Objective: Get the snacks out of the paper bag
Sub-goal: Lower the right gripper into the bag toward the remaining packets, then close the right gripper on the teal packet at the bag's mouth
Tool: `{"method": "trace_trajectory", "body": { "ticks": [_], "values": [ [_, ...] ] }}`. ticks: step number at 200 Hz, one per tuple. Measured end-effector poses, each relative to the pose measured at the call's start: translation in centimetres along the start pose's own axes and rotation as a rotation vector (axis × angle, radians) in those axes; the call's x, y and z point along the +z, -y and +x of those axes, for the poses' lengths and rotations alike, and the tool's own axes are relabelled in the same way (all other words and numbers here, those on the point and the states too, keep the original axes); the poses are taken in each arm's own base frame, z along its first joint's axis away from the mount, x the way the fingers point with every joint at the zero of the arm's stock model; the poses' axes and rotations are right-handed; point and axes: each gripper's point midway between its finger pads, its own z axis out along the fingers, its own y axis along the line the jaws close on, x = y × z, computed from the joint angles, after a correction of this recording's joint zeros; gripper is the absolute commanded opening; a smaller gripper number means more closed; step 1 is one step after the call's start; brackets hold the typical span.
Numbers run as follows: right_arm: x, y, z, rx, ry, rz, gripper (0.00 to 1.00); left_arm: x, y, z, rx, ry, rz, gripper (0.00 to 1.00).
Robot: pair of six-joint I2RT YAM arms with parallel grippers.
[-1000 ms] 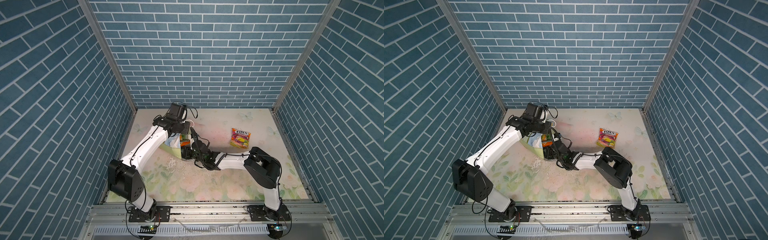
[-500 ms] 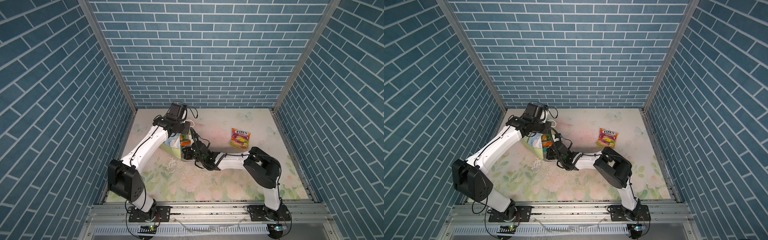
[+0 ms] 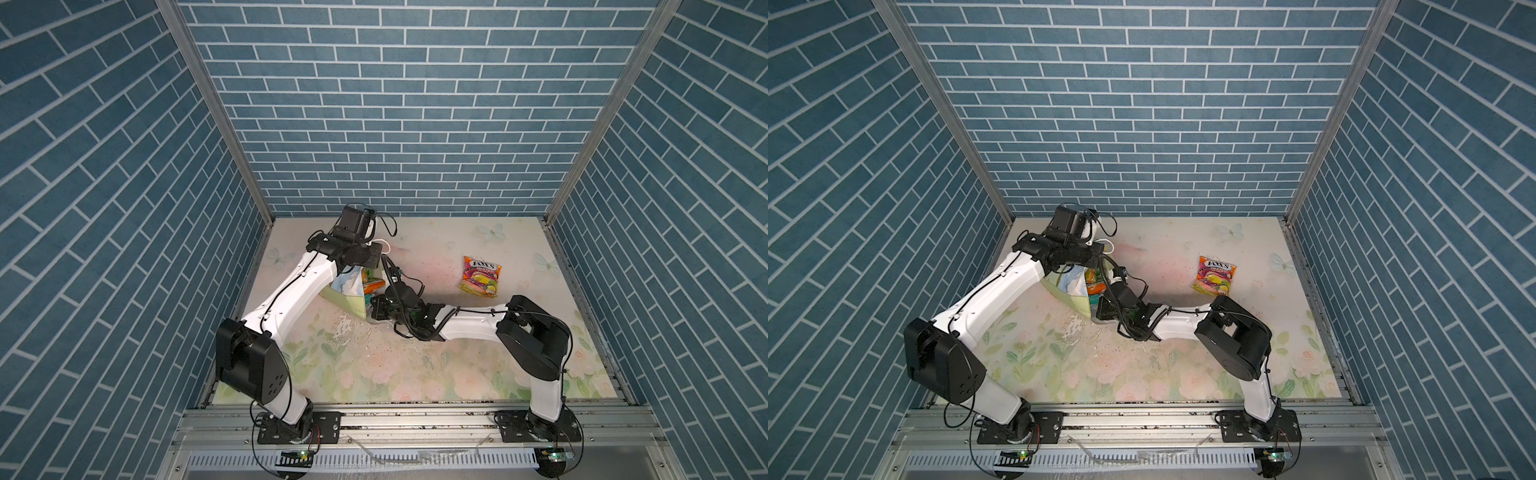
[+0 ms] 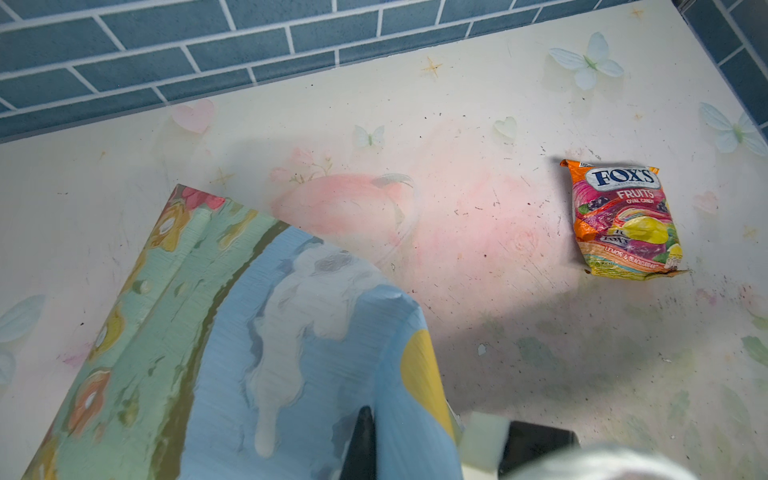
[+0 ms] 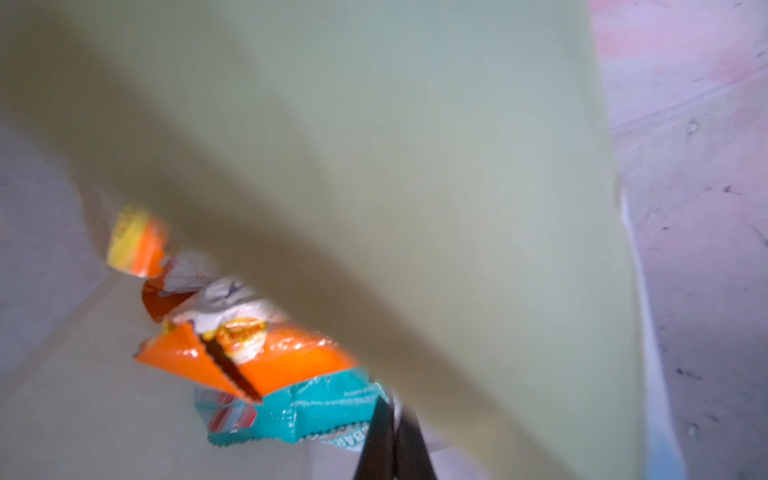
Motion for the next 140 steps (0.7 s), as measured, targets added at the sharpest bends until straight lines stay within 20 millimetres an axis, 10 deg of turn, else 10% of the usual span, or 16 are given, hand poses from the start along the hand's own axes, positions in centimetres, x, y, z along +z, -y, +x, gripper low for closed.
{"method": "trace_trajectory", "body": {
  "ticks": [140],
  "values": [
    [-1.1,-0.3,-0.6,-0.086,0.000,0.014,0.00,0.0,-0.2,-0.1,0.001,0.004,-0.011,0.00]
  ]
}}
